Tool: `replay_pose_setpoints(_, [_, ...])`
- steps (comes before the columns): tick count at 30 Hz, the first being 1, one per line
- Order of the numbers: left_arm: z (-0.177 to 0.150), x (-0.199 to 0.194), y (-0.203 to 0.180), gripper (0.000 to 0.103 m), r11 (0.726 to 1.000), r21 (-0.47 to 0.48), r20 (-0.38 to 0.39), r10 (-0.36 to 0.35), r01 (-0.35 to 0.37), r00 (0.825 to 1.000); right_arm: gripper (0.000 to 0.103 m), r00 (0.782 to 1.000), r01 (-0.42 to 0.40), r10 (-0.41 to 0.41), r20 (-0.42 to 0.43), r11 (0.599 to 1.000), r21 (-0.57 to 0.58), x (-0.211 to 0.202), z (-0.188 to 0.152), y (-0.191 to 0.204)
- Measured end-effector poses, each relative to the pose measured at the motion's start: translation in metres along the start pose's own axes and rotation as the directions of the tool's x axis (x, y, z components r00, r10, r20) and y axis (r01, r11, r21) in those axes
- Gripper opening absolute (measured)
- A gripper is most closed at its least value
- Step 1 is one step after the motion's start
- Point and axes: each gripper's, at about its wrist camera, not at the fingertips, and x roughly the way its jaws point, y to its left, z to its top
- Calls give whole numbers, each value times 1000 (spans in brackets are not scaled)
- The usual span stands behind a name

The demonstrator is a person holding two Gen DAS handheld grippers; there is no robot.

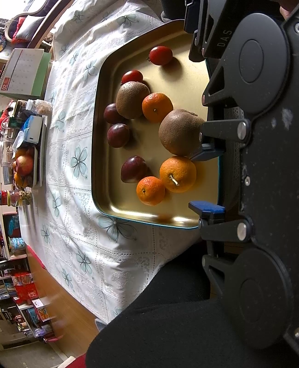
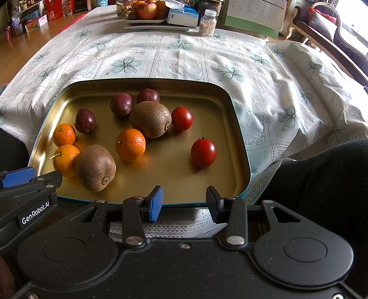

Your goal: Organize fruits

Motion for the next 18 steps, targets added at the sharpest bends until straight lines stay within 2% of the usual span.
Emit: replay_pose_setpoints(18, [0,1,0,41,1000,5,-1,-1,1,1000,50,1000,1,-1,-3,1000,0,0,0,0])
